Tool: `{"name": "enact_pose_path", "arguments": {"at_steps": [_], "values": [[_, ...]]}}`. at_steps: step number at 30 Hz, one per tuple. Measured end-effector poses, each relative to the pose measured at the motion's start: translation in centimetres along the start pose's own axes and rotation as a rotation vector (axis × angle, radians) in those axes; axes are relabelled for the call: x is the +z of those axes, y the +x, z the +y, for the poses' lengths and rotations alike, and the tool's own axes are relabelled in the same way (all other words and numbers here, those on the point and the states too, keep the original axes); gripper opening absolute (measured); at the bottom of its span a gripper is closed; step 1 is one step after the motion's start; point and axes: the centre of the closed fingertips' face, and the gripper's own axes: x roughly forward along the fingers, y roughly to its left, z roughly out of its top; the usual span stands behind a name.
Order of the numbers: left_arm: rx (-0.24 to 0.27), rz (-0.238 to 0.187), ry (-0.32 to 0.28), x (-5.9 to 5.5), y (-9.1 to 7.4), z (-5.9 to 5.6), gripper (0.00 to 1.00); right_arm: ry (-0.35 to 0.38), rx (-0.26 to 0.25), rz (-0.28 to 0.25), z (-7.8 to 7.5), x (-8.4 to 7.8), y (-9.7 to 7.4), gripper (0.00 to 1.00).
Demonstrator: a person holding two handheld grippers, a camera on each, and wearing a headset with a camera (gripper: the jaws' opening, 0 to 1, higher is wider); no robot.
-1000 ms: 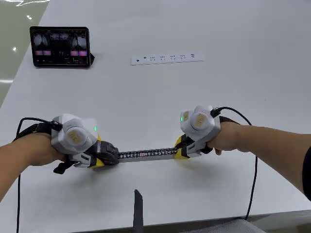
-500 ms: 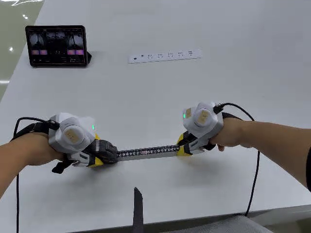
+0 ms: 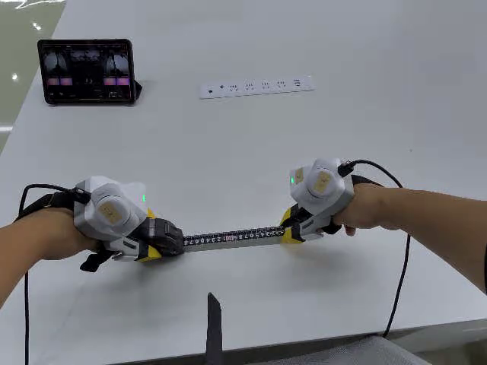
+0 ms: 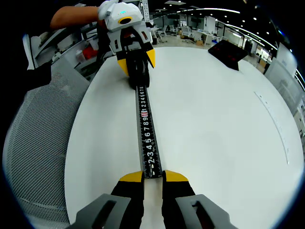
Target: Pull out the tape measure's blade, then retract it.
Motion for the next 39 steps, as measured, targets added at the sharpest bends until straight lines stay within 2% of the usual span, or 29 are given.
{"name": "enact_pose_path", "arguments": {"at_steps": [39], "values": [[0.007, -0.006, 0.000, 0.2, 0.0, -0.1, 0.33, 0.039, 0.001, -0.002, 0.0, -2.1, -1.6, 0.10]]}}
